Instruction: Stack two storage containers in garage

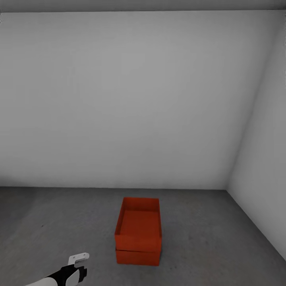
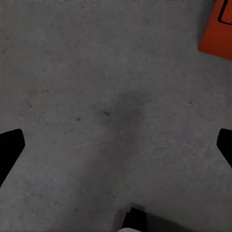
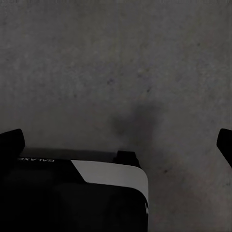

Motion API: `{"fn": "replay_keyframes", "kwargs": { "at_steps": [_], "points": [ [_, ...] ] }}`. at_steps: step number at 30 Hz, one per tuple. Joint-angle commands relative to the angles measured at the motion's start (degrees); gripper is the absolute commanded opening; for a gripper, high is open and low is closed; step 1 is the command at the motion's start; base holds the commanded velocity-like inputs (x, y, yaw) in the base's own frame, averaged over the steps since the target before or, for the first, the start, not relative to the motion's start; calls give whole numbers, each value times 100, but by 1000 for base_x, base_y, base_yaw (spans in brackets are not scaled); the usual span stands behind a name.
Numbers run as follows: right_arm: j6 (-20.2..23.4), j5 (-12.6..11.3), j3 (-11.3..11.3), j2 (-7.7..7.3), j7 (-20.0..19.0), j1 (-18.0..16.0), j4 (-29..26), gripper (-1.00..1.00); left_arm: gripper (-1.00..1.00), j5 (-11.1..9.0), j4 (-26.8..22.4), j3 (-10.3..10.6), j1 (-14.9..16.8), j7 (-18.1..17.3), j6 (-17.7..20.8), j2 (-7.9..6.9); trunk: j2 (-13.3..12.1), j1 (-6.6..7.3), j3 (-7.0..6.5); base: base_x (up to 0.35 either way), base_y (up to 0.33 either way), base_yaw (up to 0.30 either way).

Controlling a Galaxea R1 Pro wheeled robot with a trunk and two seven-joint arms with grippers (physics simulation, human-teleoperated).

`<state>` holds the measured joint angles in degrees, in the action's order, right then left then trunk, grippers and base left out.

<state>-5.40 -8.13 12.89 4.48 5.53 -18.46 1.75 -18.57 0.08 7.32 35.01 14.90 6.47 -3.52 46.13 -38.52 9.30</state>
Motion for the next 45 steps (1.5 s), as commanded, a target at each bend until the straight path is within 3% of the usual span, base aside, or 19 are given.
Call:
{"fn": "replay_keyframes", "kwargs": {
  "at_steps": [1,14,19,23,26,30,45],
  "points": [
    [-36,-60,50,3,10,-8,19,100,100,-42,1,47,5,13,21,0,6,-1,0,0,0,0],
    [-45,-55,55,5,26,-8,15,100,100,-31,-4,47,5,11,18,11,6,-1,-62,0,0,0],
    [-50,-46,56,7,46,-8,14,100,100,-48,2,38,-37,18,80,127,6,-1,-63,0,0,0],
    [-41,-42,56,8,51,-8,17,100,100,-43,-3,39,-546,9,58,168,6,-1,-64,0,0,0],
    [-34,-39,58,8,53,-8,18,100,100,-43,-6,35,-1192,-1,-57,170,6,-1,-64,0,0,0],
    [-32,-33,56,9,33,-8,18,100,100,-53,-4,33,-1579,-10,-385,156,6,-1,-64,0,0,0],
    [-31,-27,56,3,2,-8,19,100,100,-151,-7,33,-1733,-6,-662,131,6,-1,-64,0,0,0]
  ]
}}
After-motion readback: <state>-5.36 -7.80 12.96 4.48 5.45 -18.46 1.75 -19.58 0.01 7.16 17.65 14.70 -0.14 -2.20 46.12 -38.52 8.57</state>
